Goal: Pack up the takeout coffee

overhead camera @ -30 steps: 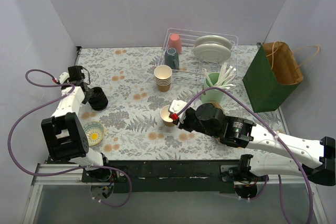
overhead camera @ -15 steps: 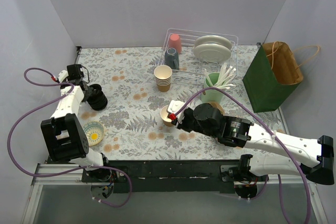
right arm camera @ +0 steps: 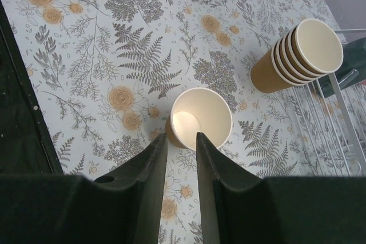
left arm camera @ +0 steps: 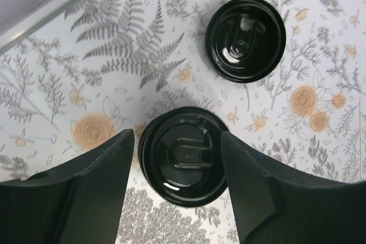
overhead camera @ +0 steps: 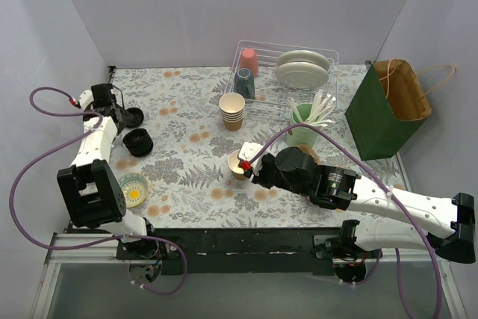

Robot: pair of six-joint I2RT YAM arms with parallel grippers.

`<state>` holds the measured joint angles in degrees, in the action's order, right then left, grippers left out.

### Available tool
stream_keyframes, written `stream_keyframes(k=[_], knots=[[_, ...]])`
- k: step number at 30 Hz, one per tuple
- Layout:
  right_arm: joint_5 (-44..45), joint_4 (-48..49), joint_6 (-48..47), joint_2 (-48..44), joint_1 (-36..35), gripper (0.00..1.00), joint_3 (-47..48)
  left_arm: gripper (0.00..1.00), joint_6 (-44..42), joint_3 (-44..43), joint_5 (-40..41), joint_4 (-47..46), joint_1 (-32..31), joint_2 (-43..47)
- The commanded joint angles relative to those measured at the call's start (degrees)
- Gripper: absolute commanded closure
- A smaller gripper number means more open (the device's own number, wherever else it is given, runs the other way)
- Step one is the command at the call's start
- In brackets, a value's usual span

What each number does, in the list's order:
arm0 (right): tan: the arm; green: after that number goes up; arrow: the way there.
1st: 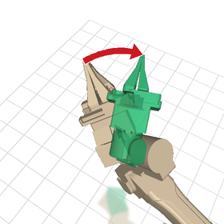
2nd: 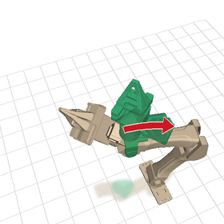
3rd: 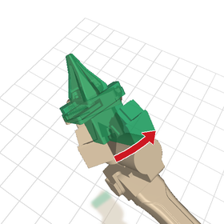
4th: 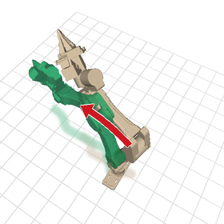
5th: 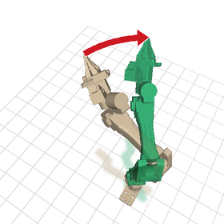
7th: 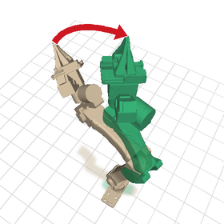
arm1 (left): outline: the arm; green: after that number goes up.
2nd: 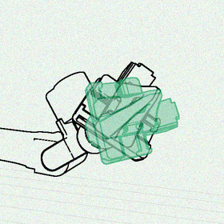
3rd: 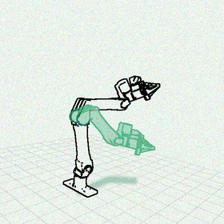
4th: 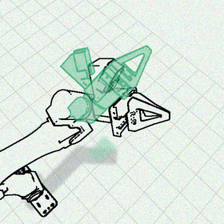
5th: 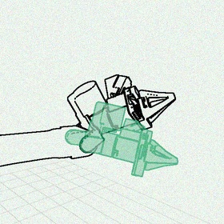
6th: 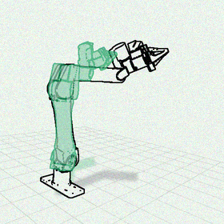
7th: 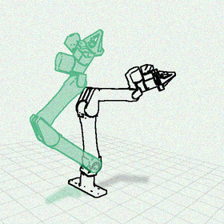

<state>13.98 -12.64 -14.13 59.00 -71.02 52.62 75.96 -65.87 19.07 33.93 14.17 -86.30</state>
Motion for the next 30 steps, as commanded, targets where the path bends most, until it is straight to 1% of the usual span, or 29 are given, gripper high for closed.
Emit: stream_keyframes(k=[1,3,6,7,8,10,11,13,17,18,24,25,30], knots=[[-0.27,2.54,0.6,0.15,-0.43,0.65,2.4,0.37,-7.65,-4.35,-4.78,-4.22,0.5,-4.12],[-0.7,2.89,0.68,0.23,-0.34,0.65,2.57,0.35,-12.22,-5.76,-8.6,-6.85,0.5,-6.24],[-1.41,2.98,0.68,0.67,-0.43,0.65,3.19,0.33,-14.08,-7.6,-13.26,-8.97,0.5,-10.19],[-1.5,3.06,0.6,0.85,-0.34,0.66,3.36,0.33,-14.7,-9.26,-13.44,-8.8,0.42,-11.42],[-1.41,3.06,0.42,1.11,-0.34,0.65,3.45,0.33,-14.62,-10.15,-9.79,-8.1,0.15,-13.35],[-1.32,2.98,-0.02,1.55,-0.34,0.65,3.98,0.33,-13.83,-12.52,-5.99,-6.78,0.06,-15.55],[-1.41,2.89,-0.11,2.08,-0.43,0.65,4.15,0.34,-14.0,-13.14,-2.76,-6.25,-0.02,-16.52],[-1.58,3.06,-0.63,2.61,-0.34,0.65,4.68,0.37,-14.26,-14.46,-0.97,-5.9,-0.02,-19.16],[-1.59,3.07,-1.86,4.54,-0.43,0.65,5.3,0.45,-14.27,-15.35,0.0,-6.77,0.06,-21.54],[-1.5,3.06,-2.04,4.8,-0.34,0.65,5.3,0.48,-14.18,-15.08,0.26,-7.04,0.15,-22.24],[-1.5,2.63,-2.83,6.39,-0.34,0.66,6.18,0.51,-13.91,-16.04,0.71,-8.09,0.24,-25.58],[-1.41,2.62,-2.83,6.47,-0.43,0.65,6.18,0.52,-13.91,-16.31,-0.25,-8.18,0.33,-26.54],[-1.32,2.62,-2.92,6.74,-0.34,0.65,6.27,0.53,-14.27,-18.5,-1.05,-8.71,0.68,-28.48]])
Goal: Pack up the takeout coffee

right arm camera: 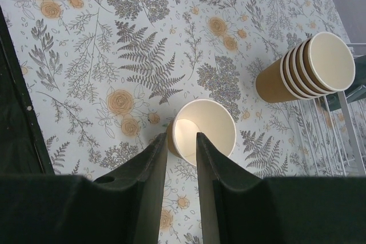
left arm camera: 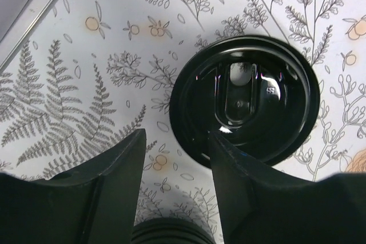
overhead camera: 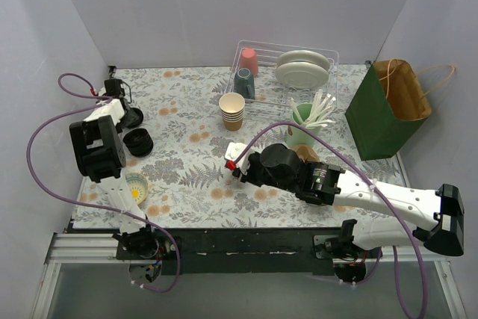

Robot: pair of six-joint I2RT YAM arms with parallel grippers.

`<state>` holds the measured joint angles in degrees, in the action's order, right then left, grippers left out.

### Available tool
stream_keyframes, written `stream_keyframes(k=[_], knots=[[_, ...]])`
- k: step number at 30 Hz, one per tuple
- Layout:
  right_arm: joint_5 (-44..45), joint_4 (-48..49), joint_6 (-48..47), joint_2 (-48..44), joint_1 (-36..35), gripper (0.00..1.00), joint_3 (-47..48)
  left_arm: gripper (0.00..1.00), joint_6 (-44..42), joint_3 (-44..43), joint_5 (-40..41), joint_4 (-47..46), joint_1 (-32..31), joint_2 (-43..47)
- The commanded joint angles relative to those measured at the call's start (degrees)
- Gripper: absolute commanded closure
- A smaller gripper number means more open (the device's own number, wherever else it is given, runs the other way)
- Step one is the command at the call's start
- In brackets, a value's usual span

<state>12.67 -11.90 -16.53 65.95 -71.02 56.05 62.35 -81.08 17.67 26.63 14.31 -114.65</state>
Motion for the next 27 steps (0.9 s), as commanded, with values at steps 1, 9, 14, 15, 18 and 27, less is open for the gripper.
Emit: stream_keyframes(k=[1,9,14,15,18,27], knots=[[0.08,1.97,-0.52,-0.21,-0.34,0.66,2.92,0.54,-0.3,-4.08,0.35,-1.41,0.64,-0.57],[0.25,1.88,-1.04,0.93,-0.43,0.65,3.36,0.6,-0.21,-6.11,0.35,-1.14,1.34,-3.99],[0.17,1.44,-1.57,1.98,-0.34,0.65,4.41,0.68,-0.21,-7.86,-0.44,0.0,1.6,-6.28],[0.17,1.44,-1.66,2.07,-0.34,0.66,4.5,0.7,-0.21,-7.87,-0.71,0.09,1.6,-6.46],[0.6,1.27,-1.83,2.34,-0.34,0.65,4.77,0.78,-0.03,-7.78,-0.97,0.0,1.51,-6.55],[3.5,2.49,-0.43,2.25,-0.34,0.66,4.94,0.92,0.41,-9.71,-4.92,1.4,1.6,-5.15]])
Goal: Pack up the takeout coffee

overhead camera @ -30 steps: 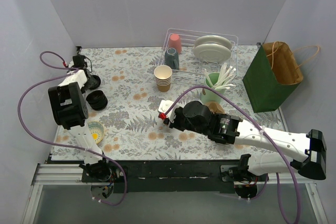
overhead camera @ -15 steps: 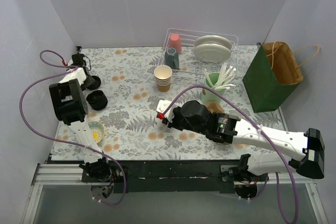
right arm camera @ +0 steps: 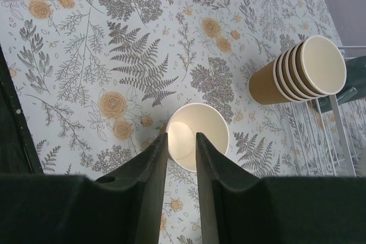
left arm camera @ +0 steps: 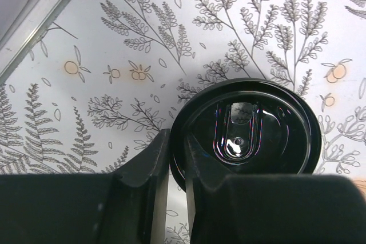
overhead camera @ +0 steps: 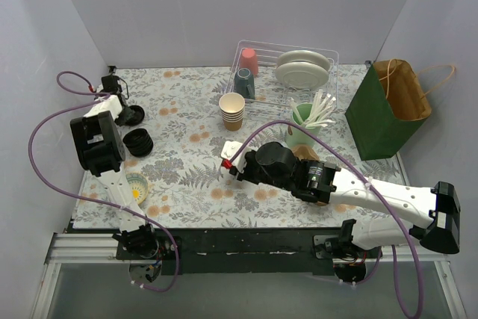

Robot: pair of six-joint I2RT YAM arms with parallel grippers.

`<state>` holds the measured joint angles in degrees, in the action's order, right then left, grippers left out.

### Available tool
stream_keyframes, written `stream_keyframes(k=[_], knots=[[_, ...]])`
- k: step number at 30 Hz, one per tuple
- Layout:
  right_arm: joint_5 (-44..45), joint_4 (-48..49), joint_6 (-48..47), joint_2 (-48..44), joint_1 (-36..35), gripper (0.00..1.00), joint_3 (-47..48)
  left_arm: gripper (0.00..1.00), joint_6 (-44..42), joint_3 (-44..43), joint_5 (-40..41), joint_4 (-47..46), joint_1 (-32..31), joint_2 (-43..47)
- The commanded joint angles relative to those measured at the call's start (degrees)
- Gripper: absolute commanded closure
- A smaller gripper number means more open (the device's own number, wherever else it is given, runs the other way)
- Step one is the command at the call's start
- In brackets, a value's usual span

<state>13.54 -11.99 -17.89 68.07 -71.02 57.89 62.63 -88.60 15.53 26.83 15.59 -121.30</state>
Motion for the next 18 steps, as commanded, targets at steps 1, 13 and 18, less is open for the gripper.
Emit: stream_keyframes(k=[1,13,18], knots=[[3.24,2.93,1.45,0.04,-0.34,0.66,3.11,0.93,0.12,-2.37,-3.31,1.64,0.23,1.76],[12.55,7.5,5.49,-0.93,-0.26,0.68,2.49,1.0,0.83,1.05,-12.53,1.12,0.23,8.96],[18.02,8.91,12.6,-0.05,2.1,0.67,4.16,1.0,1.09,2.29,-21.31,0.68,0.05,12.66]])
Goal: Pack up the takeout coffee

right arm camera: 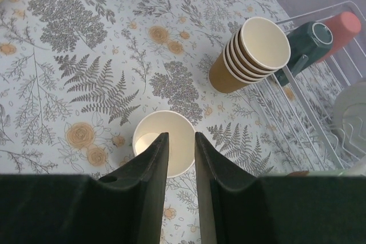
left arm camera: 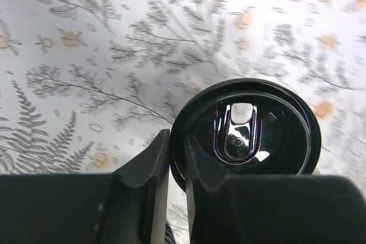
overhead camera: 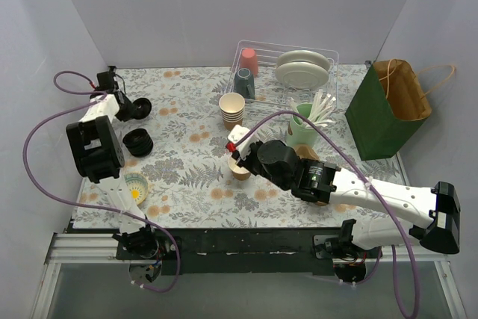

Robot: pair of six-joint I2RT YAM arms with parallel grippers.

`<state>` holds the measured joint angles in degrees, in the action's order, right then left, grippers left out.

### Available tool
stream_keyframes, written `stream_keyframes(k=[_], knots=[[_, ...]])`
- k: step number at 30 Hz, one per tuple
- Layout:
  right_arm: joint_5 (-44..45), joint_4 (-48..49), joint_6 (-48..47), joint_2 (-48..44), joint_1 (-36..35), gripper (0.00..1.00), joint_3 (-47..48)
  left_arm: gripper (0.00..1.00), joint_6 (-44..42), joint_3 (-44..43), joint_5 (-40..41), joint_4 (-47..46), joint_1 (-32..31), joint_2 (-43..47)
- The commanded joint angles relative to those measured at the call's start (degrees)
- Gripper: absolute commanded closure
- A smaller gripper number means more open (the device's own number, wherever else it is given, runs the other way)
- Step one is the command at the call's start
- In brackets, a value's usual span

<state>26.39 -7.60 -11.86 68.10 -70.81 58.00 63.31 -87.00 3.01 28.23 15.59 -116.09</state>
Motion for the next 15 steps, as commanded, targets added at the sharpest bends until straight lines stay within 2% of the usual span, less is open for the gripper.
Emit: stream_keyframes(k=[1,3,4,6,7,8,10,15], knots=[[4.2,5.39,9.19,-0.33,2.6,0.67,4.4,1.0,0.85,0.95,-13.94,-1.24,-0.04,8.16],[-0.44,7.58,11.41,-1.38,4.87,0.65,3.54,1.0,1.64,1.74,-19.23,-1.51,-0.56,10.79],[-2.64,12.64,13.68,-2.95,5.84,0.62,2.66,1.0,2.6,2.36,-22.48,-2.12,-0.74,11.76],[-7.74,16.98,15.63,-4.81,8.56,0.59,-0.58,1.0,4.27,3.41,-32.33,-2.82,-1.35,14.73],[-9.41,21.61,17.29,-6.82,9.62,0.58,-1.91,1.0,5.15,5.16,-36.19,-4.92,-1.79,15.97],[-12.47,24.53,17.74,-7.97,10.42,0.58,-3.32,1.0,7.16,5.96,-43.8,-5.98,-2.84,17.12],[-15.39,34.68,18.01,-11.03,12.09,0.57,-8.39,1.0,8.84,7.46,-49.82,-8.87,-4.69,20.72],[-19.09,43.1,14.41,-14.04,12.97,0.55,-12.99,1.0,12.35,10.09,-64.93,-13.01,-14.79,26.7]])
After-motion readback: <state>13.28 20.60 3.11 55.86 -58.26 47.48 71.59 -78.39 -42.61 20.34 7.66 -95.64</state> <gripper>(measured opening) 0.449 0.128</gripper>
